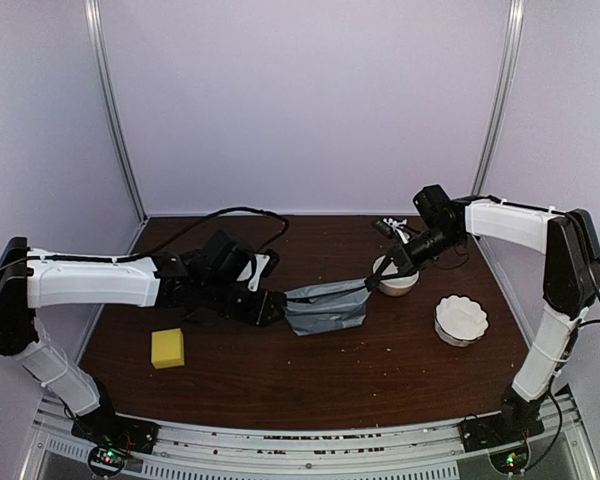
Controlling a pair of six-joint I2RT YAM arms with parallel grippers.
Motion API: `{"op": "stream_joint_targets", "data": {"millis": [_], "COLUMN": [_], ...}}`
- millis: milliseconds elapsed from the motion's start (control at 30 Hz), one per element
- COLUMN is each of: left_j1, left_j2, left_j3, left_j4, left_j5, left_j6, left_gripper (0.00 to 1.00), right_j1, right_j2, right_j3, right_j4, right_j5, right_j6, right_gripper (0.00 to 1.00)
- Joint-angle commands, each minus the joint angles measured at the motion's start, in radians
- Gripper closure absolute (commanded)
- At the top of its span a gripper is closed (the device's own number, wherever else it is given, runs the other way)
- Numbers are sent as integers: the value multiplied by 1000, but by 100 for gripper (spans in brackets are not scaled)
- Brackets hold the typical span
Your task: Sort the hair-cutting tools
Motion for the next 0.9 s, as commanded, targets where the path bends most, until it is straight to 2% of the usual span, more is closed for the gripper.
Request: {"op": "stream_joint_targets", "data": {"millis": [0, 267, 333, 467, 600, 667, 833, 867], "left_j1": [12, 80, 101, 138, 138, 140, 140, 140], "left_j2": [18, 68, 109, 185, 189, 188, 153, 144], "left_j3": [10, 16, 37, 76, 78, 91, 86, 83], "left_j4": [80, 177, 197, 234, 233, 195, 169, 170], "left_j5": [38, 36, 58, 153, 137, 110, 48, 37], "left_j6": [-78, -156, -151, -170, -173, -171, -179, -181], "left_gripper": [69, 68, 71, 88, 92, 86, 64, 63], "right_j1": [2, 3, 3, 3, 3, 3, 3, 3], "right_j2": [-17, -16, -12, -9, -17, -15, -3, -3], "right_j3": [-10, -17, -18, -15, -17, -17, -11, -10], "right_j4": [15, 21, 20, 19, 20, 20, 15, 14], "right_j5": [-8, -19, -20, -30, -26, -26, -29, -29], "right_j6": [-14, -16, -17, -17, -19, -19, -20, -21], "right_gripper": [100, 100, 100, 100, 100, 99, 99, 99]}}
